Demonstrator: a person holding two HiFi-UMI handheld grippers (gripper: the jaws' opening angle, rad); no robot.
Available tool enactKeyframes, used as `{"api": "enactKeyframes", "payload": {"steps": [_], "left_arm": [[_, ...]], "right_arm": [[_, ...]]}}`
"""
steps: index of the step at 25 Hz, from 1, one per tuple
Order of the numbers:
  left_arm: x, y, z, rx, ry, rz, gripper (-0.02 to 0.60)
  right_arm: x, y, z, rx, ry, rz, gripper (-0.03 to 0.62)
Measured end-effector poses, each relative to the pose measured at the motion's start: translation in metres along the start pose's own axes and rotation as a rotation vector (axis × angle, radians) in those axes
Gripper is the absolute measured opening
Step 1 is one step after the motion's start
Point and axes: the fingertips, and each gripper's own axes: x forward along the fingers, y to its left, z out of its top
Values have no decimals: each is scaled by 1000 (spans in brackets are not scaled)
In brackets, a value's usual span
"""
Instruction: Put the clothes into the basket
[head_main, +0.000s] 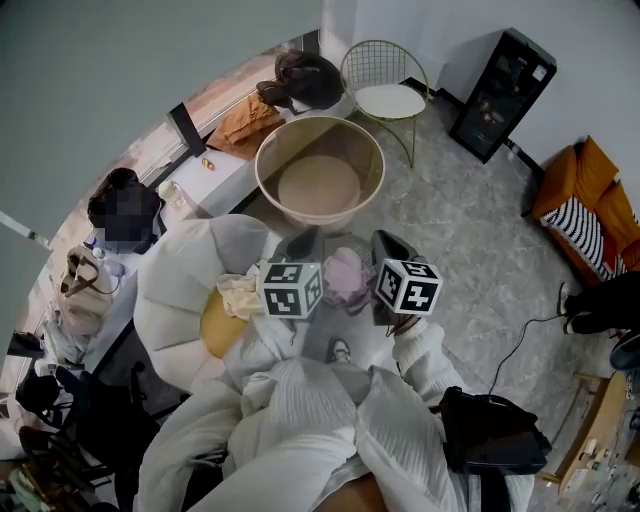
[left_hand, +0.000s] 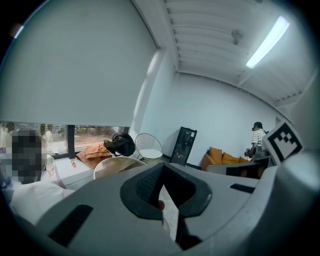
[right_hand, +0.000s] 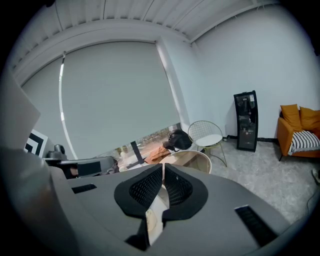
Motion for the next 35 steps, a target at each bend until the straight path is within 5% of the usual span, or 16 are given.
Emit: {"api": "enactKeyframes", "payload": {"steps": [13, 27, 35], "left_arm": [[-4, 9, -11, -35, 2, 82, 6], [-143, 146, -55, -260, -55, 645, 6], [-224, 190, -113, -402, -71, 858, 6]], "right_arm": [[14, -3, -11, -8, 55, 56, 32], [97, 173, -73, -202, 299, 548, 32], [113, 244, -130, -299, 420, 673, 32]]}}
